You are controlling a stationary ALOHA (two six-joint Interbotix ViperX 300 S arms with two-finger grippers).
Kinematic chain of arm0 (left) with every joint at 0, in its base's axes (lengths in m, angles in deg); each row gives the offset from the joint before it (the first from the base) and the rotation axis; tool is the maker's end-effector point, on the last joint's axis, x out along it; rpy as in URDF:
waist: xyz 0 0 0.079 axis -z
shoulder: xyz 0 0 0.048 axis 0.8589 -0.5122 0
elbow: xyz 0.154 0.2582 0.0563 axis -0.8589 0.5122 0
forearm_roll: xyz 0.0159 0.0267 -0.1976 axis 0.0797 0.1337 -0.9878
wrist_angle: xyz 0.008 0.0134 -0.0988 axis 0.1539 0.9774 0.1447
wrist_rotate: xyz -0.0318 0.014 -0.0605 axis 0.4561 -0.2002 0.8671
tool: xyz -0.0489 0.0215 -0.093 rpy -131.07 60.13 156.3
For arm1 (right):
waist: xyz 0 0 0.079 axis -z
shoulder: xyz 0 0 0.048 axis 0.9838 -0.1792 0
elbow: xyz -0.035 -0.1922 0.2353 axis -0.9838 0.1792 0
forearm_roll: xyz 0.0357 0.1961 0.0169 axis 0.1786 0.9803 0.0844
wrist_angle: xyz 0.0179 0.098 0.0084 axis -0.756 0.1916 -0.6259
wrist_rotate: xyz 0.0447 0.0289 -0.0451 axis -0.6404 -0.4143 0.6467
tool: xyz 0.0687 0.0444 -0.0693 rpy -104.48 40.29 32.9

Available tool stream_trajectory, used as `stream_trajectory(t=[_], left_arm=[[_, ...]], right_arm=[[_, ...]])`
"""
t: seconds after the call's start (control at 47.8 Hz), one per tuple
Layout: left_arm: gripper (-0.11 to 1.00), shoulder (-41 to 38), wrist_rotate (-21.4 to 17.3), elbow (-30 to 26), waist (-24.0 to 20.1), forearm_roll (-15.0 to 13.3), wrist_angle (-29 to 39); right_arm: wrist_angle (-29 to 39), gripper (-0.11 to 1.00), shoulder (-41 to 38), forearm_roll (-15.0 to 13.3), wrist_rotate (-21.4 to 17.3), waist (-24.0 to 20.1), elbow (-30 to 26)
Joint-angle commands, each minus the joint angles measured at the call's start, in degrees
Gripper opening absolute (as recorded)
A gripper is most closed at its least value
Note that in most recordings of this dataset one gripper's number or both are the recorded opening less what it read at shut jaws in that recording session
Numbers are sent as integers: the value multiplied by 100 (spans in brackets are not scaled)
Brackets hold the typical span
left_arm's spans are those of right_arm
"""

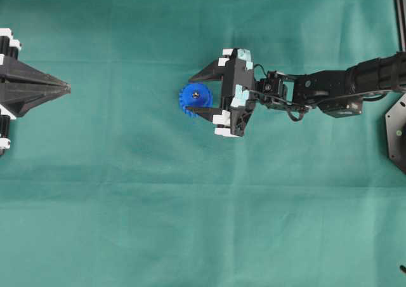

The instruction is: Insert the shaft placed at a random location into the center hole of the small gear at another random location.

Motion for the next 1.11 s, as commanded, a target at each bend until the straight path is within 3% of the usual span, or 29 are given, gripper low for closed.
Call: stream_trajectory(t=[0.0, 0.565, 1.088], left_arm=[[-1, -26, 0, -62, 0, -9, -26], [-1, -18, 0, -62, 0, -9, -35], [-1, 26, 0, -53, -9, -9, -18]], right_arm=[[-26, 71, 378, -18, 9, 9, -114], [571, 69, 1582, -35, 149, 9, 9], [756, 69, 3920, 88, 62, -53, 1775]])
